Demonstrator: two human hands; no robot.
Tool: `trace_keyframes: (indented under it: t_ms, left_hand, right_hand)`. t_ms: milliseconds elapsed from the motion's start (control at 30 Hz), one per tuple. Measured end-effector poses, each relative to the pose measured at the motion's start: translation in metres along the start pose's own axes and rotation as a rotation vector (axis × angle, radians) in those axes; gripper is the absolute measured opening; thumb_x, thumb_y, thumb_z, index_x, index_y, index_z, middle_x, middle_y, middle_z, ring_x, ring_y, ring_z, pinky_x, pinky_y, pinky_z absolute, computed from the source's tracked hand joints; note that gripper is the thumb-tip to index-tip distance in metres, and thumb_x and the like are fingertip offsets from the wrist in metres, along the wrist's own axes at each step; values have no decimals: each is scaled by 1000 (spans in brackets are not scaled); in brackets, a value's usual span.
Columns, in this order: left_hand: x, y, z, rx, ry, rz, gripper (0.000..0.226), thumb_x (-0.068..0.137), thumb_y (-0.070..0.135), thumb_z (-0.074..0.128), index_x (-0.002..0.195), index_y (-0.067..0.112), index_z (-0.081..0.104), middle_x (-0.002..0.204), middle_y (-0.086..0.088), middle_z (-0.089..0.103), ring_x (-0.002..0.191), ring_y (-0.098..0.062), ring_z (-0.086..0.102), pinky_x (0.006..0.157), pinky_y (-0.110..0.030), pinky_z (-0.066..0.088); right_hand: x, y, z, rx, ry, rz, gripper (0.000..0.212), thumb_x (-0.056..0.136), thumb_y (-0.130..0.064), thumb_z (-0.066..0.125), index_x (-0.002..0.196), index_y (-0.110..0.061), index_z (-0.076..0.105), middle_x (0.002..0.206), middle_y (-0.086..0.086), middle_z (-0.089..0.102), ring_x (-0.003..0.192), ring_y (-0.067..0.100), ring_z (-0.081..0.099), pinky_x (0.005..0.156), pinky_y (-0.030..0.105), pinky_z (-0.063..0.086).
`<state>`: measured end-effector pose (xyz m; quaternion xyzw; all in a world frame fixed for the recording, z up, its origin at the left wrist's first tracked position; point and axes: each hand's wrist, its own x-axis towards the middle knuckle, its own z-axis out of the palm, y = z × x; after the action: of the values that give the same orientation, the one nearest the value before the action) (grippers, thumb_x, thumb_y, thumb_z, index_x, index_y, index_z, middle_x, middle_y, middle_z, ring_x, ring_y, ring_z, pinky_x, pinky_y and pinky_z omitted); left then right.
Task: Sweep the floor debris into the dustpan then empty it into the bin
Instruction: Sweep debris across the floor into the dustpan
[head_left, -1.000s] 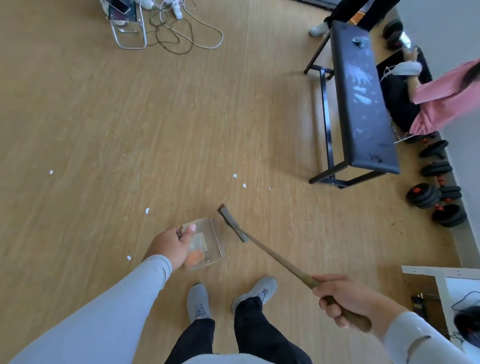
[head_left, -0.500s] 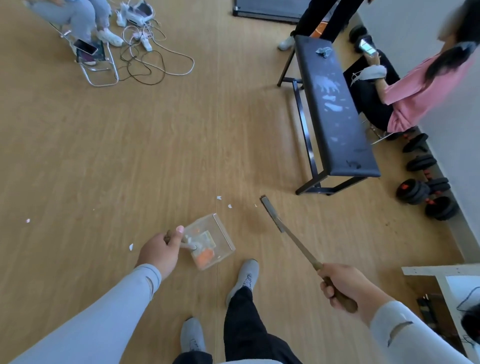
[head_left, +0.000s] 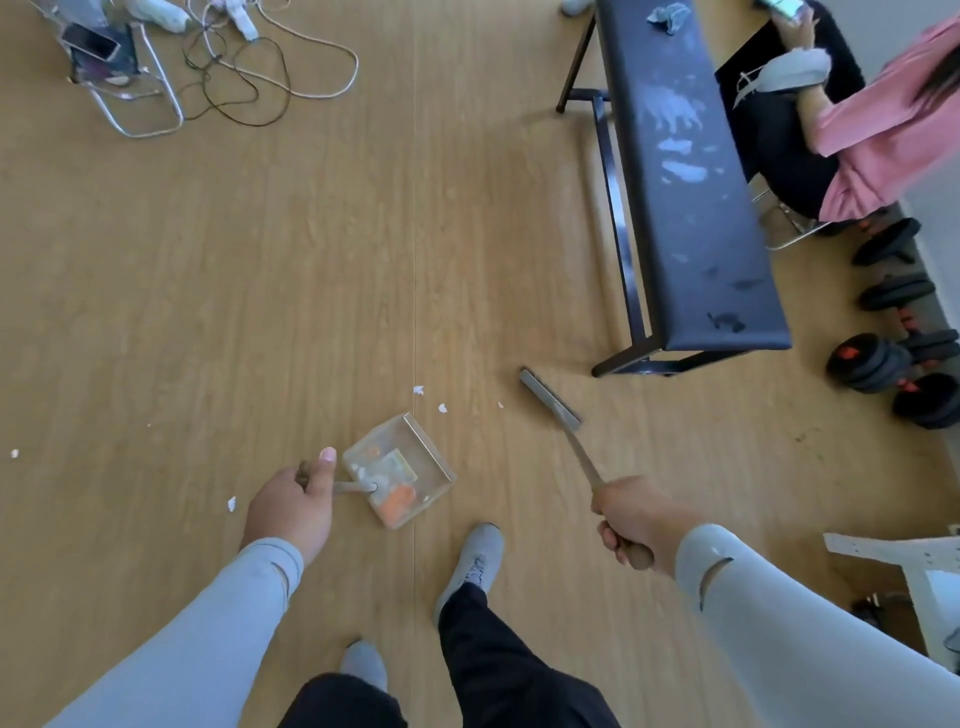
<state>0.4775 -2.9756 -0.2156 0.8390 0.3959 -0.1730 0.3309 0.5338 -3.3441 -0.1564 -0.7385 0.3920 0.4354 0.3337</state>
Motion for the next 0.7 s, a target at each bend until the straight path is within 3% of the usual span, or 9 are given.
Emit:
trace_keyframes:
  t_ms: [200, 433, 700]
  left_hand:
    - [15, 7, -5, -6, 17, -28, 63, 96, 75, 34, 77, 20, 57, 71, -4, 64, 65, -25, 61, 55, -34, 39]
    - [11, 8, -10, -2, -26, -41, 63, 96, 75, 33, 90, 19, 61, 79, -1, 65, 70, -20, 61, 55, -33, 38]
    - [4, 11, -7, -36, -21, -25, 53, 97, 72, 36, 96, 24, 60, 80, 7, 63, 71, -12, 59, 56, -31, 39]
  right_hand:
    - [-36, -6, 23, -78, -230, -16, 27, 92, -10, 45, 112, -7, 63, 54, 6, 55, 43, 17, 43, 42, 25, 38]
    - [-67, -25, -44, 44, -362, 70, 26, 98, -7, 56, 121, -12, 66, 69, 14, 54, 47, 16, 42, 37, 26, 34]
    - [-60, -63, -30, -144, -202, -159, 22, 98, -9, 55, 113, -19, 66, 58, 9, 54, 43, 15, 45, 38, 26, 37]
